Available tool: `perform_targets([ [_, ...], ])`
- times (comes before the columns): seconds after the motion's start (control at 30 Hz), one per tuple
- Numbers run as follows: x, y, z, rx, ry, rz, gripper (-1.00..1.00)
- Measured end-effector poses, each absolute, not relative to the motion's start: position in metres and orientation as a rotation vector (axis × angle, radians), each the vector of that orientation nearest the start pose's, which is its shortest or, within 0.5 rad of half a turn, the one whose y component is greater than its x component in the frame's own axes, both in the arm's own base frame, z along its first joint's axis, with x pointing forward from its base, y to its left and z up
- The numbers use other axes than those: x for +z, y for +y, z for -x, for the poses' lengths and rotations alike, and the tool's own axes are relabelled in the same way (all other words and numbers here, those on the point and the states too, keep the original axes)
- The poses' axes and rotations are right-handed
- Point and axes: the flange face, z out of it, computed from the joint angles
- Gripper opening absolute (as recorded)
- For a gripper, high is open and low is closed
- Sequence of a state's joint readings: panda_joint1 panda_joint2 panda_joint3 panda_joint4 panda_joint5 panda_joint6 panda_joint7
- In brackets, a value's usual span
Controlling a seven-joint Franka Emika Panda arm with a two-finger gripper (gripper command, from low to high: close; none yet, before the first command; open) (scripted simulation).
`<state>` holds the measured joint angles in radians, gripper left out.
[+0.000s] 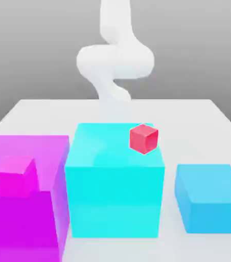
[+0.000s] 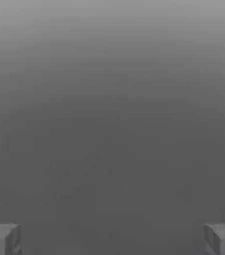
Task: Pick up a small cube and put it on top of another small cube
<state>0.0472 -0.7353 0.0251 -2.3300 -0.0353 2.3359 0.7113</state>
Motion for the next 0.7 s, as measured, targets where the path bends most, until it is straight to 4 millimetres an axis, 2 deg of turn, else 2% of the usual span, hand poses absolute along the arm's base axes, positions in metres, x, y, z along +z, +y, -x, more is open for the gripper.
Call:
perform_targets([
  [0.07,0.642,0.059,-0.390,-0.979,0.636,2.738,0.00],
  [0.17,0.593,0.099,-0.408,-0.921,0.325,2.895,0.00],
  [0.33,0.509,0.163,-0.418,-0.786,-0.247,3.046,0.00],
  [0.5,0.424,0.221,-0.403,-0.613,-0.861,3.040,0.00],
  [0.7,0.327,0.279,-0.356,-0.376,-1.576,2.807,0.00],
])
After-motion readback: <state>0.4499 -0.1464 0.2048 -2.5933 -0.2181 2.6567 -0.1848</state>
